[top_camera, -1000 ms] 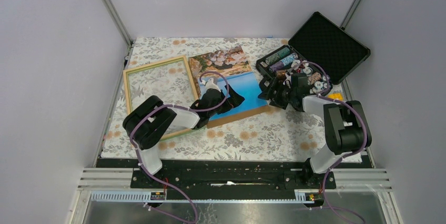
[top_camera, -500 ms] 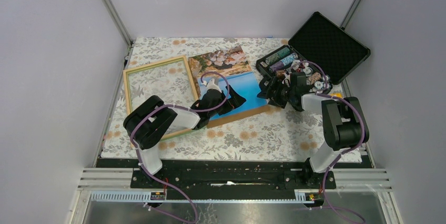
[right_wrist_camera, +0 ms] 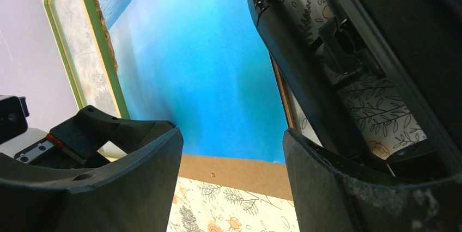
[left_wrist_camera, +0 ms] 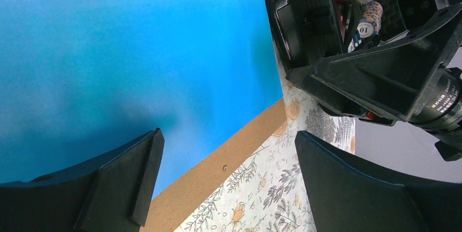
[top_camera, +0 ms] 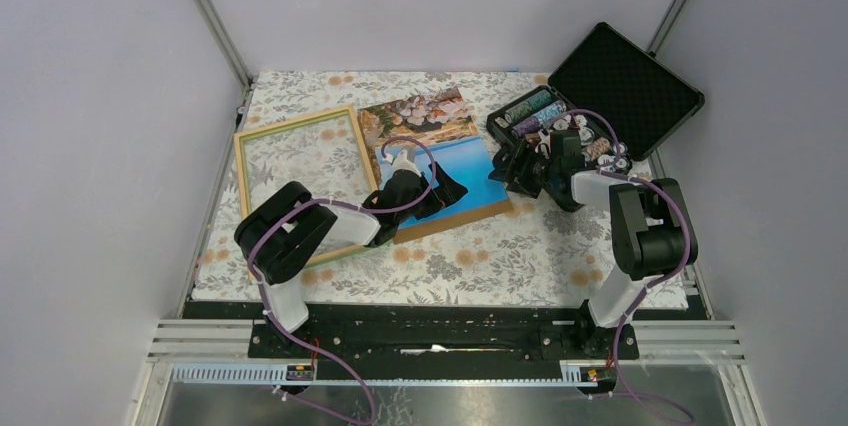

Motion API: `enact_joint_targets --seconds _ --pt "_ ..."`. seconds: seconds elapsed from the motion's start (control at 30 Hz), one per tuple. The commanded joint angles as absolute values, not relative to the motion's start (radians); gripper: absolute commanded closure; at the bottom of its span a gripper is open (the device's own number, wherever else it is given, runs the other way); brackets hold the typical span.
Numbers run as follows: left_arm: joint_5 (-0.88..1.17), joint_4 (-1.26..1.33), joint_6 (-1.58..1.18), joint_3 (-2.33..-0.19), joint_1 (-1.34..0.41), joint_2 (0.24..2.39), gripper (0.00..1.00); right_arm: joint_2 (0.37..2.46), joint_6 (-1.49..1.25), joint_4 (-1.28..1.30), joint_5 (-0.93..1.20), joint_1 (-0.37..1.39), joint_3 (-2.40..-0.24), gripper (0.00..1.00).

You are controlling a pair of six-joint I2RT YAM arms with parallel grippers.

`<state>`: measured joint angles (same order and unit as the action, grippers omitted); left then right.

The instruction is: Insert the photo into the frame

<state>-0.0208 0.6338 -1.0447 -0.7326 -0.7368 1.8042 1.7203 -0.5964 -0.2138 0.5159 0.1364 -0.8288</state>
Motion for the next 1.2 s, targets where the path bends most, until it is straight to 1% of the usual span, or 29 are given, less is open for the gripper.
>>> enact_joint_targets --seconds 0.0,0.13,0.23,0.43,0.57,0.7,0.97,1.17 --pt "-0.012 0.688 -1.045 -0.722 -0.738 1.807 0.02 1.722 -0.588 -0.217 0.541 0.132 -0.848 0.26" --pt "-0.012 0.689 -1.046 -0.721 -0.737 1.808 0.02 1.722 -0.576 -0.219 0.527 0.132 -0.824 0.23" --pt "-0.012 0.689 -1.046 -0.723 -0.737 1.808 0.02 1.718 -0.566 -0.215 0.512 0.132 -0.807 0.22" --pt "-0.014 0.684 -1.046 -0.724 -0.738 1.808 0.02 1.721 -0.576 -0.232 0.546 0.132 -0.794 0.25" --pt "-0.014 0.681 -1.048 -0.727 -0.738 1.810 0.02 1.720 -0.590 -0.254 0.574 0.133 -0.782 0.29" --pt "-0.013 0.671 -1.048 -0.734 -0.738 1.815 0.02 1.721 -0.605 -0.275 0.602 0.133 -0.774 0.29" --pt "-0.012 0.666 -1.048 -0.739 -0.737 1.817 0.02 1.740 -0.675 -0.345 0.681 0.133 -0.767 0.26" --pt "-0.012 0.665 -1.049 -0.741 -0.737 1.818 0.02 1.768 -0.774 -0.467 0.746 0.136 -0.758 0.22"
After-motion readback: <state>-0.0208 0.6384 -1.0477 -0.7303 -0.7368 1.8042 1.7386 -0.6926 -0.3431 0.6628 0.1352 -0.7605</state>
